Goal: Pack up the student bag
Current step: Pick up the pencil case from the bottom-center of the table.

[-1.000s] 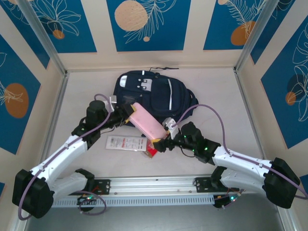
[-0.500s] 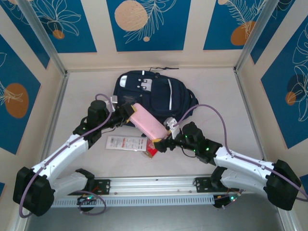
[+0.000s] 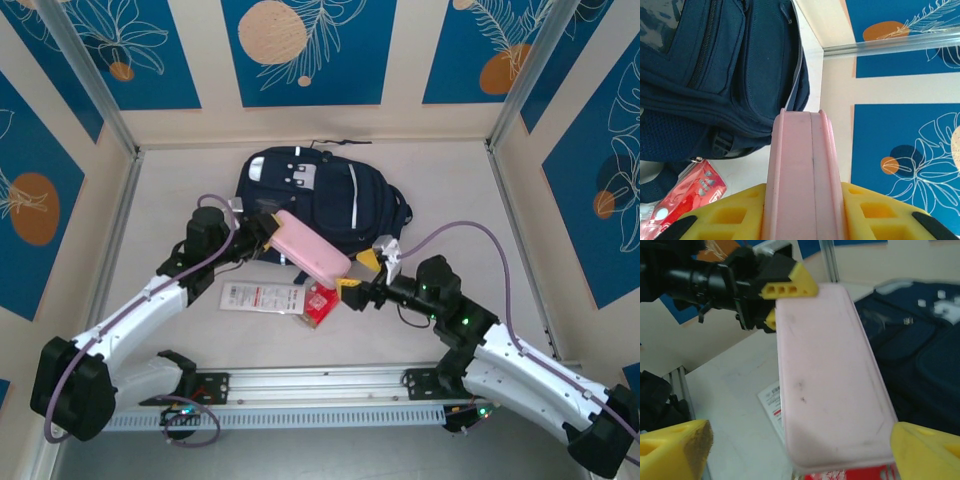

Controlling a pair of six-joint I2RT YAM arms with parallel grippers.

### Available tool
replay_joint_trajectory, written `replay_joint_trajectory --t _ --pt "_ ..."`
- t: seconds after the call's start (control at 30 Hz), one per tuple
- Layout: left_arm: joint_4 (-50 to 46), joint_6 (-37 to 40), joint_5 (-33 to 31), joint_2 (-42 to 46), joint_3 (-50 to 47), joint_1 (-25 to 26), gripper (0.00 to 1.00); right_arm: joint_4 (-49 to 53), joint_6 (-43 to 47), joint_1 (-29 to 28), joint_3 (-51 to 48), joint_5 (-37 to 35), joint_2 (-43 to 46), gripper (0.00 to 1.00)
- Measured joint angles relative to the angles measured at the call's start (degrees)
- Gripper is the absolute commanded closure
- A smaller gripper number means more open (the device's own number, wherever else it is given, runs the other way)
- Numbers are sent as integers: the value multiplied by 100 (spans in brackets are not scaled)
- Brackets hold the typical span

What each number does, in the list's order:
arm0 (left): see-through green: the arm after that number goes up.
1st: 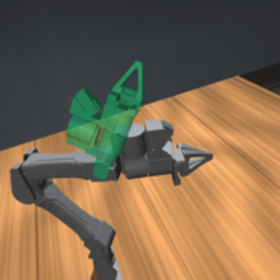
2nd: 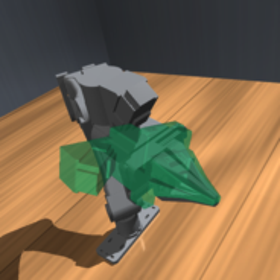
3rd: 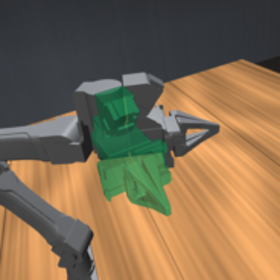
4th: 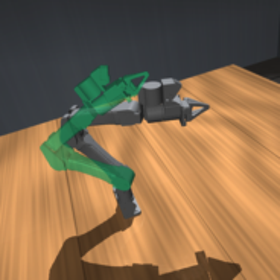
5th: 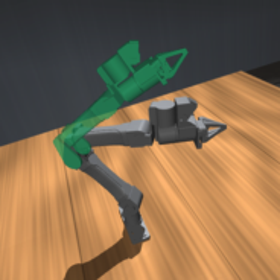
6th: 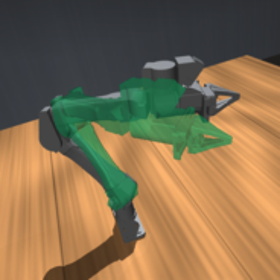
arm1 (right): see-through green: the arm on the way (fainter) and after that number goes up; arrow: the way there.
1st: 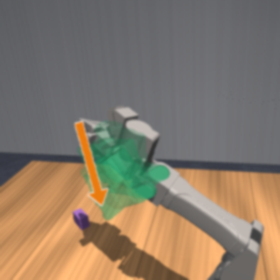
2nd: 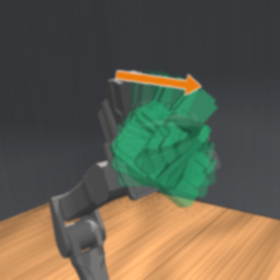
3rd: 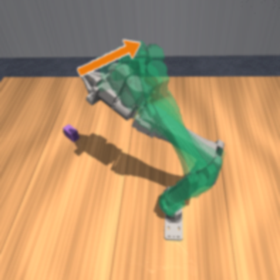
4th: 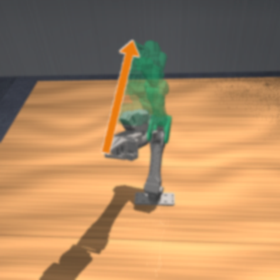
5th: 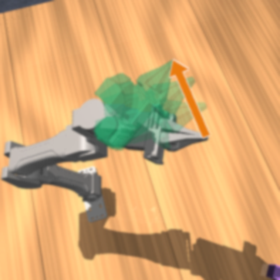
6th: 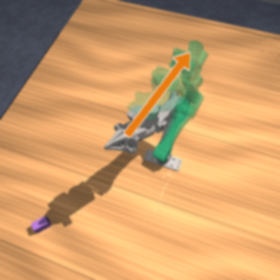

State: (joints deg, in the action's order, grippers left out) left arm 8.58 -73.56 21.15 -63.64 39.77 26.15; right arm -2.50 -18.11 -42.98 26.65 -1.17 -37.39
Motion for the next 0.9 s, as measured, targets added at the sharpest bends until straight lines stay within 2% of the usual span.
replay_joint_trajectory --t 0.13,0.2,0.3,0.4,0.53,0.63,0.73,0.9 --pt "177 -190 -81 -26 0 0 79 979 -802 726 750 22 -446 24" --pt "280 -278 -120 -26 0 -4 80 1108 -1150 1058 949 57 -527 26" --pt "387 -382 -216 -17 0 -4 81 1246 -1764 1462 1032 188 -538 21" --pt "457 -457 -334 39 0 -4 81 1405 -2662 2057 1231 730 -863 16" --pt "560 -549 -516 286 -15 -4 81 525 -4419 2647 935 1786 -1375 12" --pt "638 -579 -627 457 -35 -4 81 -260 -5515 2485 557 2280 -1707 9" --pt "710 -634 -669 498 -39 -4 81 -909 -6242 2140 463 2470 -1978 8" --pt "730 -750 -671 498 -55 -4 82 -2424 -6972 1722 378 2524 -2363 9"
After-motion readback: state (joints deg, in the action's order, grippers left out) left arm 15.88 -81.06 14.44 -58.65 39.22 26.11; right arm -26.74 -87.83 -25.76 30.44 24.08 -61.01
